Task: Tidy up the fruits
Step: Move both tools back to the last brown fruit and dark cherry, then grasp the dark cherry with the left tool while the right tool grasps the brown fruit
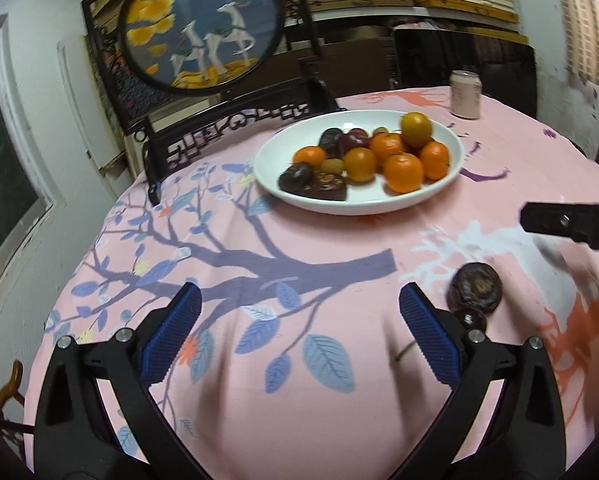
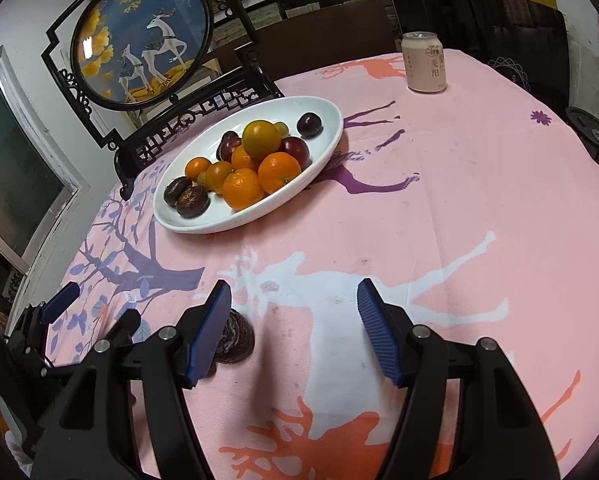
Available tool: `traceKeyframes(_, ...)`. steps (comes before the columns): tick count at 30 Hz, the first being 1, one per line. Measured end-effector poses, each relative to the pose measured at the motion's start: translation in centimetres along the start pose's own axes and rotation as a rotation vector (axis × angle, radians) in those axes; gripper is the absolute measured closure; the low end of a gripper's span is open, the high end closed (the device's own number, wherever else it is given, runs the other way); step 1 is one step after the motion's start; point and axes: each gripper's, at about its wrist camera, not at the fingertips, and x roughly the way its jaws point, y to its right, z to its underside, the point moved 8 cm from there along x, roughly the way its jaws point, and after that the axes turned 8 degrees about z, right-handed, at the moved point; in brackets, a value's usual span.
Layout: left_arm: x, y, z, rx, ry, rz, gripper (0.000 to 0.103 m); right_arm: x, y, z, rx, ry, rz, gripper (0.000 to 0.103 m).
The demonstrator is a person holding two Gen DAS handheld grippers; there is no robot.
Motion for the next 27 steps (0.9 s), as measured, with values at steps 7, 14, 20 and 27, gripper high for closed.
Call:
traceKeyframes(7,0.0,1.3,0.1,0.046,0.004,0.028,0.002,0.0,0.3,-0.1,0.019,-0.007,-0.011,0.037)
traceKeyframes(14,-0.2,2.7,0.3,0.075,0.001,0.089,0.002,0.3,0.4,0.1,0.021,-0.019,-0.007,0.037)
traceKeyframes(20,-0.3,5.4,1.0,0.136,-0.014,0.213,0.006,0.4,0.7,0.1,0.031,-0.026,-0.005,0.037)
traceKeyframes(27,-0.1,7.6,1.7,0.178,-0.052,0.329,0.032,0.5,0.6,0.2,0.034,-0.038,-0.013,0.037)
